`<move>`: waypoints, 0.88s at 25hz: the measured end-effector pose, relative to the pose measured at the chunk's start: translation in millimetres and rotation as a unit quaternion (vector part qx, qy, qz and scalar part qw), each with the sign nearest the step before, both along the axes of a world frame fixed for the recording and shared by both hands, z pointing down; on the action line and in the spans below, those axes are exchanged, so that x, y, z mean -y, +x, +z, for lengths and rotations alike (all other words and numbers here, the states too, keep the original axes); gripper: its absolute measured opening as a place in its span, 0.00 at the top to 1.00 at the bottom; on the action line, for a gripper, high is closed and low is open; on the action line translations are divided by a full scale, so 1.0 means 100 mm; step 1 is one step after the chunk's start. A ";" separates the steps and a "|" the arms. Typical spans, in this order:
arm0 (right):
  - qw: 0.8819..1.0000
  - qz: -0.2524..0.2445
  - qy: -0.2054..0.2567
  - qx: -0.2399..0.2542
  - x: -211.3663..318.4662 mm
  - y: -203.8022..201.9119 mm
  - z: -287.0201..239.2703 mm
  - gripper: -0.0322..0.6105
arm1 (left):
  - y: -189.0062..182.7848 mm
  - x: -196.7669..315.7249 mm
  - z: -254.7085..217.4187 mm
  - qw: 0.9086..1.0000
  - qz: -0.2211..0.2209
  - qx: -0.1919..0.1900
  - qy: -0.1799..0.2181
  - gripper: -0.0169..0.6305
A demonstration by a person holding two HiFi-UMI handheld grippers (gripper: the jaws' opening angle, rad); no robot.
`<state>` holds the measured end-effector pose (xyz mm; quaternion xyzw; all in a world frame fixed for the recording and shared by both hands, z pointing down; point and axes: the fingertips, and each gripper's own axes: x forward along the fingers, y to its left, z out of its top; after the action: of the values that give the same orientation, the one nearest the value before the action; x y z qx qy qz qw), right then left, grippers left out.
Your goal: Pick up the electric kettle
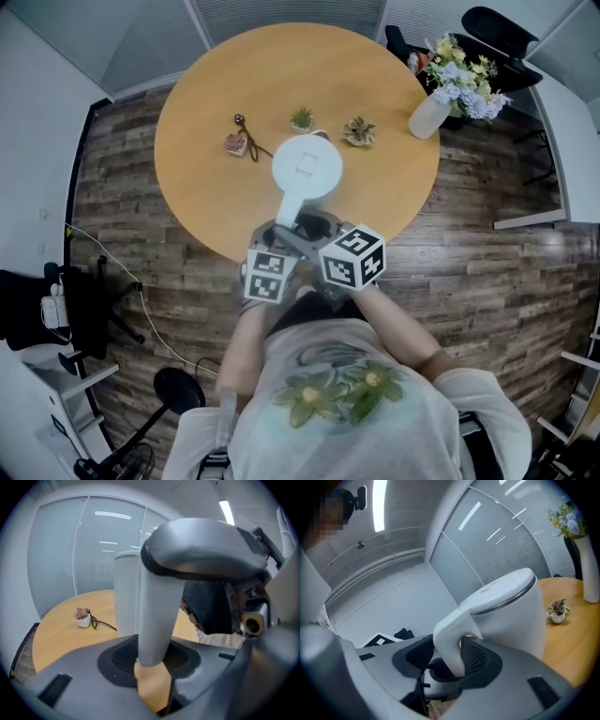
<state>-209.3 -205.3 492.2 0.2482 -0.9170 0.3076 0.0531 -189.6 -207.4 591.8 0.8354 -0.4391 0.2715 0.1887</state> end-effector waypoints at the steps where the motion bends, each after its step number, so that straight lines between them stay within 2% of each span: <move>1: 1.000 -0.001 0.002 0.000 0.00 0.00 -0.02 0.65 | 0.00 0.00 -0.02 1.000 0.000 -0.002 0.001 0.76; 22: 0.998 -0.017 0.061 0.011 -0.08 0.07 -0.67 0.66 | 0.08 0.01 -0.68 0.999 -0.025 -0.014 0.043 0.77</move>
<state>-202.6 -197.5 425.3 0.2322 -0.9387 0.2529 0.0325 -181.3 -208.2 523.7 0.8353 -0.4682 0.2359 0.1656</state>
